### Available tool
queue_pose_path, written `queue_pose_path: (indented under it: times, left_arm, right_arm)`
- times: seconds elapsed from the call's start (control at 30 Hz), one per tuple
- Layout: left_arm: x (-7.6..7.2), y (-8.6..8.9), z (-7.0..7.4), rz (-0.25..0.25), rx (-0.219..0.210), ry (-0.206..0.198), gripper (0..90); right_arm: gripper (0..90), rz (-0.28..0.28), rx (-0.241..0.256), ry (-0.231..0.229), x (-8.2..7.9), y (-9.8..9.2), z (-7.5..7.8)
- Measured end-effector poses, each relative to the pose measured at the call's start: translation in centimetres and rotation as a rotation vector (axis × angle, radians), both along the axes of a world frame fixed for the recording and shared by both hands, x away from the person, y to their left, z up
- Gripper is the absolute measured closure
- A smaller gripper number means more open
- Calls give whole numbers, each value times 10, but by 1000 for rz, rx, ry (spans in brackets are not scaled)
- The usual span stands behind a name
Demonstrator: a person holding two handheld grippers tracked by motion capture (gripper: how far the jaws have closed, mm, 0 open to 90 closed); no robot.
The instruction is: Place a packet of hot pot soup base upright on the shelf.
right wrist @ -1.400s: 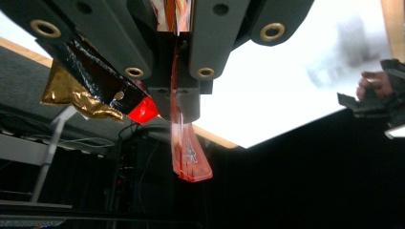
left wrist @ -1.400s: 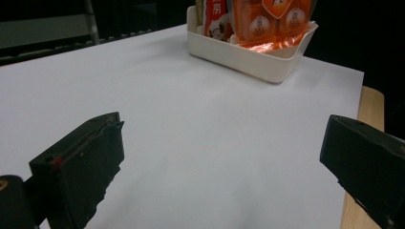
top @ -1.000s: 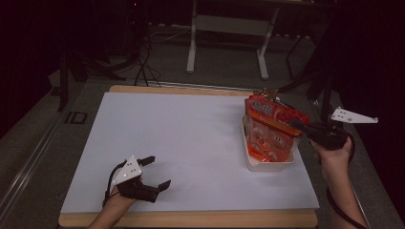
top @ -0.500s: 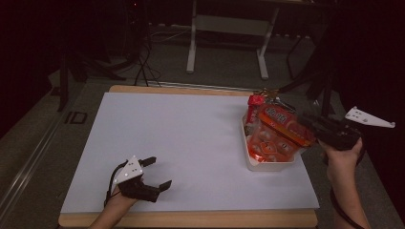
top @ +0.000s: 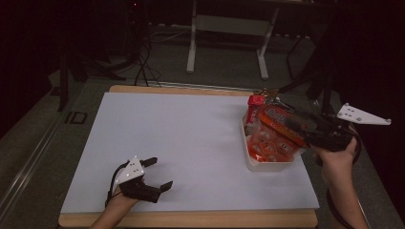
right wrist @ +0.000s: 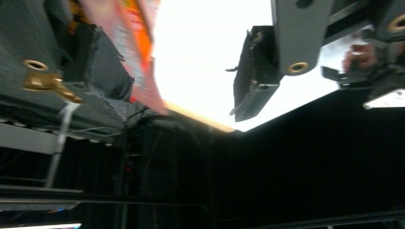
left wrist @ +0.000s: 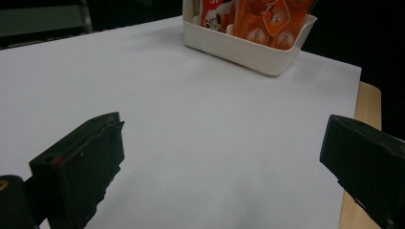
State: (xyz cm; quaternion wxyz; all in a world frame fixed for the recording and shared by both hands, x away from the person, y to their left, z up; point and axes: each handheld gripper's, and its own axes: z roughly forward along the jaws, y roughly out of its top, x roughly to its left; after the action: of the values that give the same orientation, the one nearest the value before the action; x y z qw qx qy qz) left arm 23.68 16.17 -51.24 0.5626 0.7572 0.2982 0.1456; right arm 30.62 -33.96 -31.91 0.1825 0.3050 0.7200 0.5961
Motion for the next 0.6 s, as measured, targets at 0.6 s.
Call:
queue_pose_path:
  times: [0.6]
  left_arm:
    - [-2,2,3,2,-9,-11,18]
  right_arm:
    - [110,188,-66,54,-9,70,-52]
